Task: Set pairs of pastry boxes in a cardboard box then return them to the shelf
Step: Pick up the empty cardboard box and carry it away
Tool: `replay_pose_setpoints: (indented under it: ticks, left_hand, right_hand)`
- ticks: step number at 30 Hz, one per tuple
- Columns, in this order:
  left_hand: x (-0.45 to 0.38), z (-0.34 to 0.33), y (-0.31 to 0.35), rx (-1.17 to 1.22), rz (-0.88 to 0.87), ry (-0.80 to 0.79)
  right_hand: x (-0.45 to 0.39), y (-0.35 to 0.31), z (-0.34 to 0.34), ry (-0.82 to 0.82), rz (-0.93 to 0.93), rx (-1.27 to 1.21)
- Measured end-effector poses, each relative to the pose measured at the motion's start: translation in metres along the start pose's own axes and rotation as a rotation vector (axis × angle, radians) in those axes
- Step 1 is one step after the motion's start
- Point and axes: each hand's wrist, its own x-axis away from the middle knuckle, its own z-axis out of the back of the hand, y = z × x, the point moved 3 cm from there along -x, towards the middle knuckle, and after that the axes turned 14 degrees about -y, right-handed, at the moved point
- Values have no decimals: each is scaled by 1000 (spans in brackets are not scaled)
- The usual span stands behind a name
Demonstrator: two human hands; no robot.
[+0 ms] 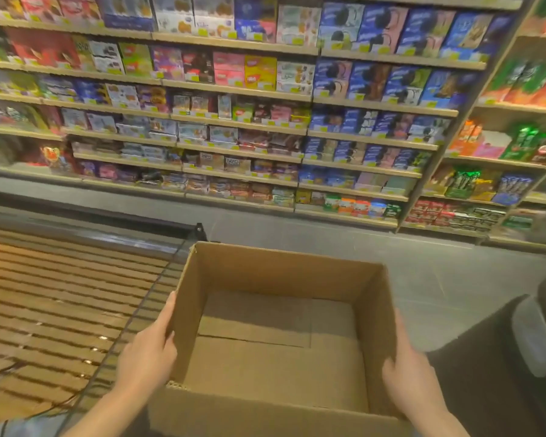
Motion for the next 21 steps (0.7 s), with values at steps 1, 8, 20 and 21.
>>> replay_pose_setpoints:
  ticks: [1,8,20,21]
  left_hand:
    - [-17,-7,1,3,5,-30]
    - [-125,-64,6,50,45,-132]
    - [-266,-278,-64,122,146,-101]
    - [-274,-301,-74,140,151,-110]
  right_hand:
    - [-14,-3,-4,-4,-23,-6]
    - [-121,0,-53,-7,-102,-85]
    - [-321,76,-234,-120,-158,-186]
    - [-333,86,-255,-118,-167,-181]
